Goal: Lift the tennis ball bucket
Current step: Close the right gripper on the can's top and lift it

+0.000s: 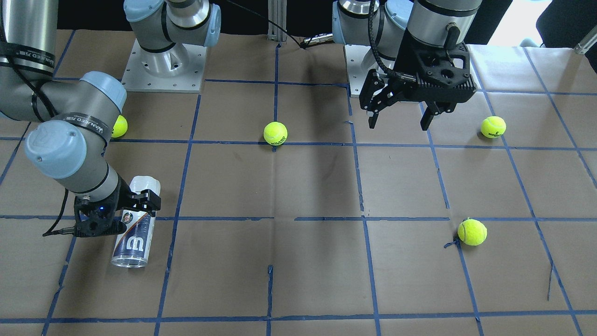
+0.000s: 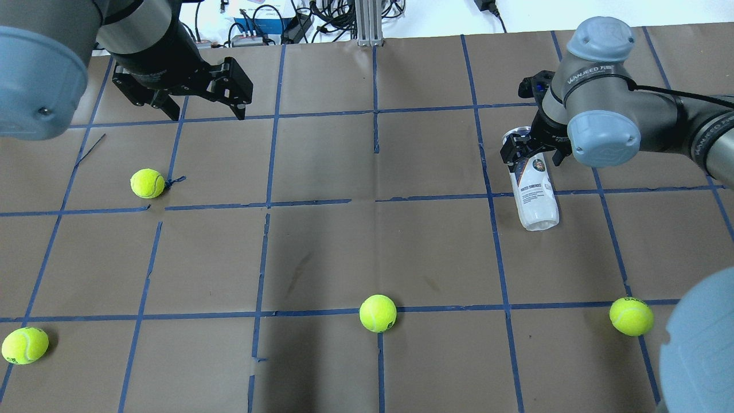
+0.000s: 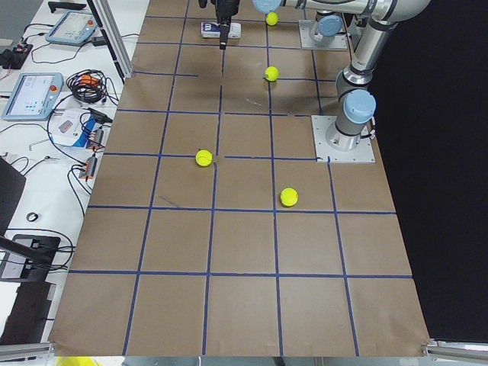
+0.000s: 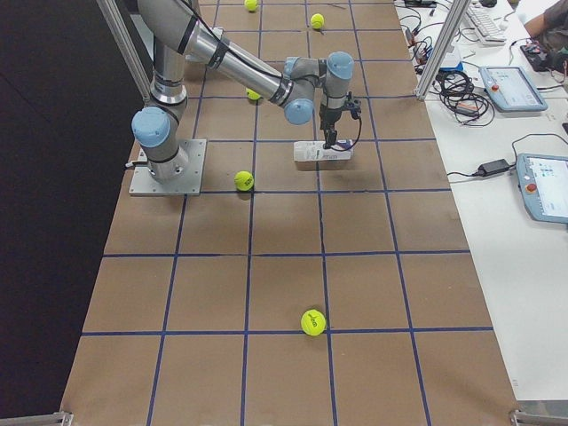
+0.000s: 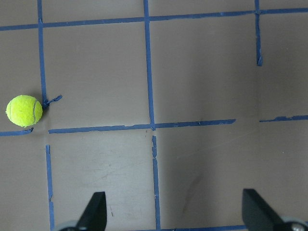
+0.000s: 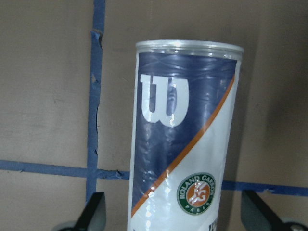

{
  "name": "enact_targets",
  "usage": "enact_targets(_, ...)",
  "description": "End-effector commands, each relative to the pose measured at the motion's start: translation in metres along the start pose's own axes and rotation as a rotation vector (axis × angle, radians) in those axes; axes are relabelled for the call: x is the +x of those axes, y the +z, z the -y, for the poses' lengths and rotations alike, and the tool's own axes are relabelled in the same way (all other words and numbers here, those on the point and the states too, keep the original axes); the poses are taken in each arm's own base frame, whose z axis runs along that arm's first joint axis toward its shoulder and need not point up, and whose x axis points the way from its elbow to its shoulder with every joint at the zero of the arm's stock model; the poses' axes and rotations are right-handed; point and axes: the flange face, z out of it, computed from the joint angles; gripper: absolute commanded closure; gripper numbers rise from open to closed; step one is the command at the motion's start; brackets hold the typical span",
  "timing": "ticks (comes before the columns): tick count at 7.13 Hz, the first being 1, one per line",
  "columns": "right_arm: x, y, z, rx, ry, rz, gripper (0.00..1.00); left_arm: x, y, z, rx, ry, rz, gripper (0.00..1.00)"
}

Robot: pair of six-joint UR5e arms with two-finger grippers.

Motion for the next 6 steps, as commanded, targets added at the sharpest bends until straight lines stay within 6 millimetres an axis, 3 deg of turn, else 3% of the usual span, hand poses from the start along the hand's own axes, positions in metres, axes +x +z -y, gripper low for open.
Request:
enact_targets(1,0.005,0.019,0.005,-0.022,0.006,0.013,0.00,0.000,0.000,-0.001,0.000,0.000,-0.001,0.00)
enact_targets(4,0.006,0.042,0.010,-0.021,0.006,0.013,0.00,-0.001,0.000,0.000,0.000,-0.001,-0.001,0.00)
enact_targets(6,0.007,0.047,0.010,-0.032,0.015,0.011,0.21,-0.001,0.000,0.000,0.000,-0.001,0.000,0.00)
